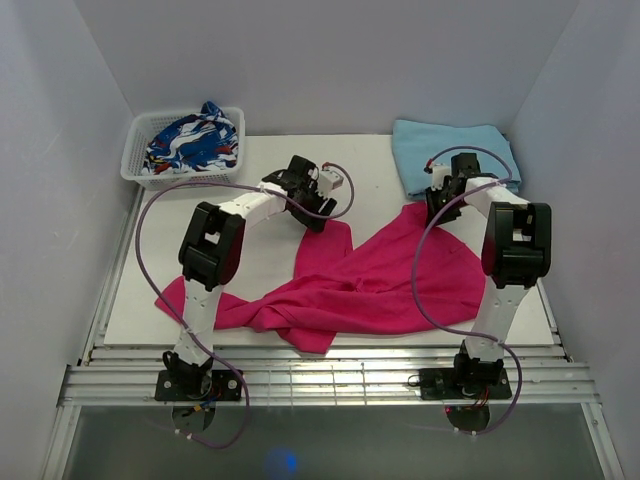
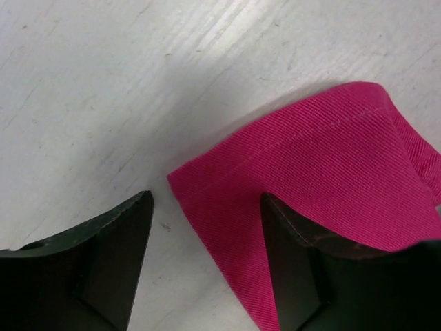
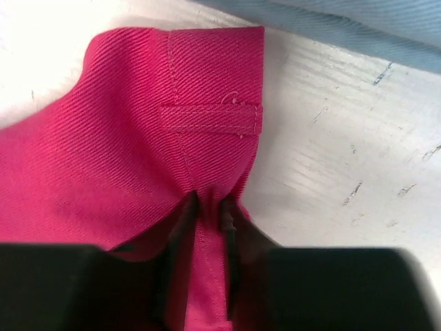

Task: Fold and stack the trousers
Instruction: Flatten the trousers out

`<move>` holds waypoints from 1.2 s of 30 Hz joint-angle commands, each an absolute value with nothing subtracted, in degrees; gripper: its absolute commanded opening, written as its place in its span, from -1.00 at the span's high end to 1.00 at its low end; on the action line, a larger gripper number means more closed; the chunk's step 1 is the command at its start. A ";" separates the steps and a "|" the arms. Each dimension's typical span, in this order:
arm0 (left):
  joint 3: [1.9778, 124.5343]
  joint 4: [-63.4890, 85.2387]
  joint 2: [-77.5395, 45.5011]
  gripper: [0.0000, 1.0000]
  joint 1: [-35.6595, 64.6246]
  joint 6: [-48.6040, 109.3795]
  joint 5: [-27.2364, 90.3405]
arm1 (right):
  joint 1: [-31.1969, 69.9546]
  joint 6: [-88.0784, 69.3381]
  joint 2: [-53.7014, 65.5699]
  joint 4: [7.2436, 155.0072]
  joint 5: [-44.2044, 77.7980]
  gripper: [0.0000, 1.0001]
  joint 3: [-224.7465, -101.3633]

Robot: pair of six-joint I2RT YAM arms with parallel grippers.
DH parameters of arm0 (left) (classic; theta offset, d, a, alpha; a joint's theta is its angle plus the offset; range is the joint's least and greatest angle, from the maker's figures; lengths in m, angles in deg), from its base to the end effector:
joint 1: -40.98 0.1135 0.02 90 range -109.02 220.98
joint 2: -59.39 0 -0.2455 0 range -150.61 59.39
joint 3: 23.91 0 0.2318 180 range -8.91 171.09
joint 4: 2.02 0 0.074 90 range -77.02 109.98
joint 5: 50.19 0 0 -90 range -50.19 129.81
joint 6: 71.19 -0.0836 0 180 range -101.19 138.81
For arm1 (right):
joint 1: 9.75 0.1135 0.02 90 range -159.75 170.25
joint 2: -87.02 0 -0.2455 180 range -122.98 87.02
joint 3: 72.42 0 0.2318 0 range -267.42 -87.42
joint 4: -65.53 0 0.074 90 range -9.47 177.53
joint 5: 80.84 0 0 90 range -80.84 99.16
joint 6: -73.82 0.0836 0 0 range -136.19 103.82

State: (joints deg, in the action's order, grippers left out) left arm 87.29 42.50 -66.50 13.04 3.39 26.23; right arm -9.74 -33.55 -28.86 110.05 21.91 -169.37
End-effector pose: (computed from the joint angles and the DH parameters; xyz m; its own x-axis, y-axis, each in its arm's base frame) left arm 0.4039 -0.2364 0.1202 -0.5823 0.6014 -0.5471 0.7432 0.6665 -0.0583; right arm 0.4159 0.0185 0.1200 -0.8242 -0.2913 -0.4855 -0.3614 0.9308 0.0550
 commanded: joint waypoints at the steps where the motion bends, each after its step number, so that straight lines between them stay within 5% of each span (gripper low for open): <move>1: 86.45 43.65 -66.04 -0.44 12.42 3.78 26.54 | -9.75 -34.03 -27.69 111.11 23.13 0.84 -166.18; 4: 85.04 43.74 -63.67 0.12 12.50 3.78 26.19 | -10.10 -34.55 -24.00 111.56 23.75 0.85 -163.89; 7: 84.69 43.83 -58.59 0.92 14.34 4.47 26.10 | -12.11 -35.34 -18.38 111.38 22.87 0.84 -161.61; 8: 84.78 43.74 -57.08 1.00 15.40 4.83 26.28 | -12.90 -35.69 -16.80 111.47 22.52 0.85 -161.08; 15: 83.21 42.08 -41.88 1.00 32.07 8.70 24.34 | -22.48 -39.21 -5.89 111.38 20.32 0.85 -157.21; 24: 56.94 19.94 -16.74 1.00 57.73 14.76 28.30 | -34.35 -42.46 -2.46 105.94 16.72 0.84 -152.64; 27: 54.11 17.46 -17.16 1.00 63.64 16.16 30.76 | -36.11 -42.99 -3.60 104.53 15.22 0.85 -152.28; 29: 50.87 13.44 -16.47 1.00 72.57 22.66 15.49 | -36.55 -43.43 -4.30 103.91 15.22 0.85 -152.54; 36: 61.14 13.77 -32.28 1.00 72.54 30.93 10.28 | -36.55 -39.92 -12.74 105.23 19.61 0.85 -160.81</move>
State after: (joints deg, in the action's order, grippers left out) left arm 54.31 18.10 -29.14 72.53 26.56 9.73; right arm -35.59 -41.29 -10.19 107.86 19.37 -155.17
